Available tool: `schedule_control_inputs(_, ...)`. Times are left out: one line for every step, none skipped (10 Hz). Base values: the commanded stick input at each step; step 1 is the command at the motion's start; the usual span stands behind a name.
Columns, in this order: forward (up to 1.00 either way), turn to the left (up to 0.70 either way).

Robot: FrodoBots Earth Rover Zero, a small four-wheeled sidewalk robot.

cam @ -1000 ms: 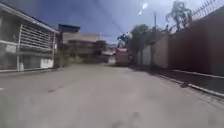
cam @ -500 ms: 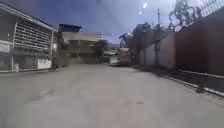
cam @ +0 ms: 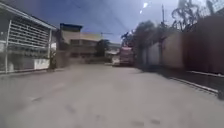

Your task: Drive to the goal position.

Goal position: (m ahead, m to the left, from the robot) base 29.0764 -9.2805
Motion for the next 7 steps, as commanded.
schedule_control_inputs(1.0,-0.13)
schedule_control_inputs(1.0,-0.36)
schedule_control_inputs(1.0,-0.38)
schedule_control_inputs(1.0,-0.39)
schedule_control_inputs(1.0,-0.39)
schedule_control_inputs(1.0,-0.39)
schedule_control_inputs(1.0,-0.28)
